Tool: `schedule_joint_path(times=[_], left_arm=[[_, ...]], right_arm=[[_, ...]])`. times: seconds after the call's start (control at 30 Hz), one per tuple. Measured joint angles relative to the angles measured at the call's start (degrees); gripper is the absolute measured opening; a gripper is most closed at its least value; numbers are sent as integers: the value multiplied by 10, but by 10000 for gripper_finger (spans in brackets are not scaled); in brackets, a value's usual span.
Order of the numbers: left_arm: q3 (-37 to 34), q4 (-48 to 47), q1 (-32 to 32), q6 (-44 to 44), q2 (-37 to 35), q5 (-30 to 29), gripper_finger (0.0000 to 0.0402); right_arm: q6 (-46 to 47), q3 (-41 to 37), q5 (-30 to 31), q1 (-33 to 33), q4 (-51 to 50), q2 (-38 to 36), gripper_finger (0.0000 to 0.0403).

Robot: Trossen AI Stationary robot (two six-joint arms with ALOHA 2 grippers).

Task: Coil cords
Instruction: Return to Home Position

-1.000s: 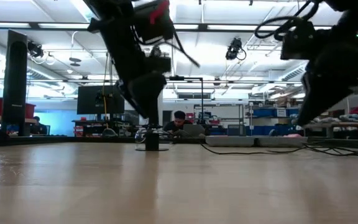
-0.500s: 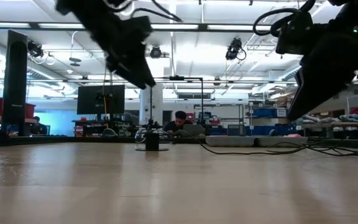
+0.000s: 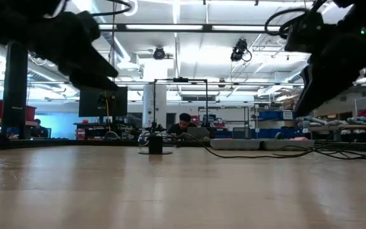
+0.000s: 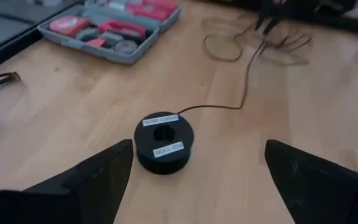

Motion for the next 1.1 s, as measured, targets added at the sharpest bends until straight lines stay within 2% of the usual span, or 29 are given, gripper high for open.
schedule_joint_path(times=[0.23,0.4,0.5,0.63,0.8,1.1], left_arm=[[-121,143,-6,14,-90,13,367],[-190,217,-5,15,-138,43,367],[-228,268,5,22,-167,44,367],[-231,221,26,28,-212,62,367],[-232,162,49,38,-268,62,367],[-233,73,51,56,-392,65,367]], right_arm=[[-61,-70,-16,-21,59,-138,60],[-63,-146,-19,-35,112,-232,61],[-63,-193,-45,-41,170,-275,61],[-63,-234,-67,-43,223,-309,59],[-63,-243,-68,-43,223,-324,60],[-67,-243,-68,-43,223,-326,60]])
